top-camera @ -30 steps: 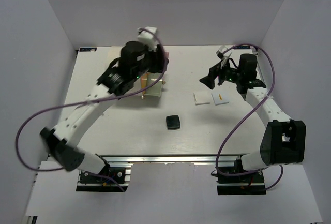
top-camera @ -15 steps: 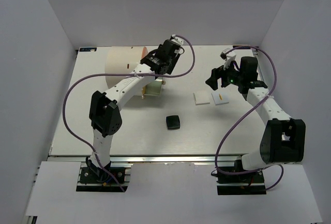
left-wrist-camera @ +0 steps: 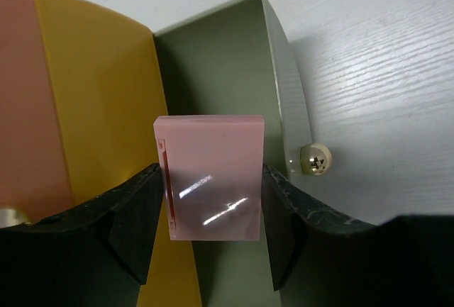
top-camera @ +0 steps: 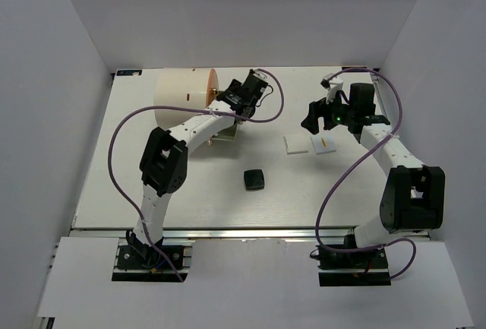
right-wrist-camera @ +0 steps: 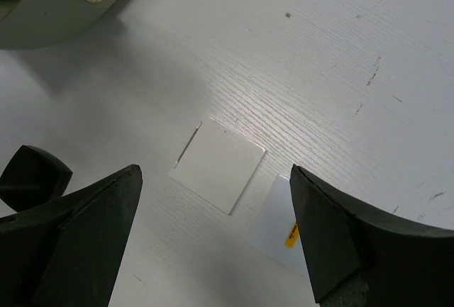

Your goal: Organize the makeup

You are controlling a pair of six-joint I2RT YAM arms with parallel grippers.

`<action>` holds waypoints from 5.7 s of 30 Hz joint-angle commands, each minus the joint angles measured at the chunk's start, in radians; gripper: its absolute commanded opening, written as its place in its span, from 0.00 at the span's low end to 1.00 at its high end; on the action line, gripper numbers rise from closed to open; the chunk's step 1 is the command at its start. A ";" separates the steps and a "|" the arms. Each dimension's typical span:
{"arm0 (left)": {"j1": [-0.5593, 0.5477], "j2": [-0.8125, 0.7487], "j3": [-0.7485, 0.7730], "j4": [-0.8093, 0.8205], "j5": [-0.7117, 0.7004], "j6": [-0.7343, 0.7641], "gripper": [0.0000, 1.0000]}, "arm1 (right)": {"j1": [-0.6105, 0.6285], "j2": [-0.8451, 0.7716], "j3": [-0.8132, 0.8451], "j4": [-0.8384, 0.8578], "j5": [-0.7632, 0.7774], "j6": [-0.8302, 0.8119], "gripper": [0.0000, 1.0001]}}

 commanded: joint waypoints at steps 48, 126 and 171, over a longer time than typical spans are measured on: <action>0.010 -0.937 -0.669 0.143 0.230 -0.701 0.98 | 0.306 0.397 0.298 -0.401 0.592 0.279 0.89; 0.010 -1.202 -0.796 0.082 0.218 -0.758 0.98 | 0.490 0.657 0.736 0.107 -0.202 -0.156 0.85; -0.265 -0.260 -0.595 0.132 0.449 -0.814 0.98 | 0.040 -0.067 -0.024 -0.085 0.154 0.087 0.86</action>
